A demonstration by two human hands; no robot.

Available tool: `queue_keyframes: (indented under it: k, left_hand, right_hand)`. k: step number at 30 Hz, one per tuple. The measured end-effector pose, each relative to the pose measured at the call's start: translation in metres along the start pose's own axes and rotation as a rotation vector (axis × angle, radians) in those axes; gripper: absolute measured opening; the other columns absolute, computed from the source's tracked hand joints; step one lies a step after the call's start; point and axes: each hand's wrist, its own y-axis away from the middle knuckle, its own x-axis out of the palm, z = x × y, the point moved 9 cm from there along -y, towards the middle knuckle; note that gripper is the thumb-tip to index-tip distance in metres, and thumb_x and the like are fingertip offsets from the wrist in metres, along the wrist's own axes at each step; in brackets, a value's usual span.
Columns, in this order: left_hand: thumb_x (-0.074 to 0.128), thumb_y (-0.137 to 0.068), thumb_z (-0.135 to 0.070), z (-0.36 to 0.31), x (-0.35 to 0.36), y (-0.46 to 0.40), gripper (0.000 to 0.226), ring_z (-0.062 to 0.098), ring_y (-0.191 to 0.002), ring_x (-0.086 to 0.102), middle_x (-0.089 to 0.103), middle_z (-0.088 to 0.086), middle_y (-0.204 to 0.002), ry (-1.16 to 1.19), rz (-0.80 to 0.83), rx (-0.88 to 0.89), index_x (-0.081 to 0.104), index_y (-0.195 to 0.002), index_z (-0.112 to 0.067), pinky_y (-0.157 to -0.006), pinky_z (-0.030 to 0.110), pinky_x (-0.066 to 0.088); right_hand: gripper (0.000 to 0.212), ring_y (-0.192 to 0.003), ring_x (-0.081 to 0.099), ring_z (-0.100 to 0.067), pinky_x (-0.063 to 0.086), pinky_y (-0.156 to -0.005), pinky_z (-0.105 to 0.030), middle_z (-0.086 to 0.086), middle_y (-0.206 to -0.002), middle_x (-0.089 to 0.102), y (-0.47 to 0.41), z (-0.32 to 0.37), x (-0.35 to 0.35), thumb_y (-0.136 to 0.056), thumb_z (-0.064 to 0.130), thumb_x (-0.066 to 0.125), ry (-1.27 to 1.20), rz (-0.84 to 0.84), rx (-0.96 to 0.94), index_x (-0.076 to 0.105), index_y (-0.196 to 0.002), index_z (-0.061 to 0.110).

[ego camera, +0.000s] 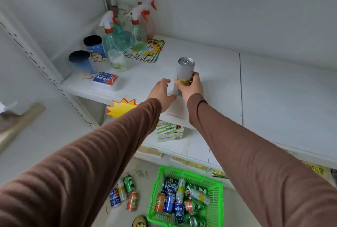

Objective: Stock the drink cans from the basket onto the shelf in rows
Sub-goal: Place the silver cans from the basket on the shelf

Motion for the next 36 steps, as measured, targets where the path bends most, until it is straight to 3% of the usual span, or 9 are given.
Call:
queue_keyframes:
  k: [7, 13, 26, 36]
  left_hand:
    - [0.065, -0.087, -0.01, 0.007, -0.002, -0.059, 0.063, 0.025, -0.122, 0.052, 0.049, 0.008, -0.14, 0.022, 0.035, -0.012, 0.037, -0.143, -0.016, -0.103, 0.034, 0.045]
    - [0.066, -0.087, -0.011, 0.013, -0.007, -0.108, 0.063, 0.026, -0.121, 0.053, 0.05, 0.009, -0.138, 0.001, 0.023, 0.003, 0.037, -0.142, -0.016, -0.102, 0.035, 0.046]
    - [0.068, -0.085, -0.018, 0.009, -0.025, -0.195, 0.064, 0.028, -0.123, 0.051, 0.05, 0.009, -0.138, -0.132, -0.067, 0.119, 0.039, -0.142, -0.013, -0.102, 0.037, 0.044]
    - [0.068, -0.085, -0.019, 0.005, -0.024, -0.229, 0.066, 0.027, -0.128, 0.045, 0.047, 0.009, -0.141, -0.167, -0.069, 0.148, 0.038, -0.143, -0.013, -0.105, 0.037, 0.04]
  right_hand:
    - [0.067, -0.099, 0.067, -0.026, 0.055, -0.091, -0.039, -0.002, -0.116, 0.066, -0.041, -0.013, 0.023, -0.081, 0.034, 0.08, 0.07, -0.081, 0.073, 0.037, -0.131, 0.019]
    - [0.05, -0.092, 0.066, -0.025, 0.054, -0.085, -0.036, 0.0, -0.106, 0.064, -0.087, -0.003, 0.03, -0.084, 0.032, 0.078, 0.131, -0.121, 0.017, 0.047, -0.119, 0.016]
    - [0.047, -0.097, 0.067, -0.028, 0.054, -0.088, -0.037, -0.004, -0.107, 0.069, -0.188, 0.012, 0.052, -0.084, 0.03, 0.074, 0.25, -0.106, -0.011, 0.051, -0.122, 0.016]
    - [0.048, -0.099, 0.066, -0.028, 0.049, -0.082, -0.032, -0.006, -0.112, 0.068, -0.228, 0.021, 0.063, -0.085, 0.029, 0.073, 0.271, -0.094, -0.009, 0.05, -0.125, 0.015]
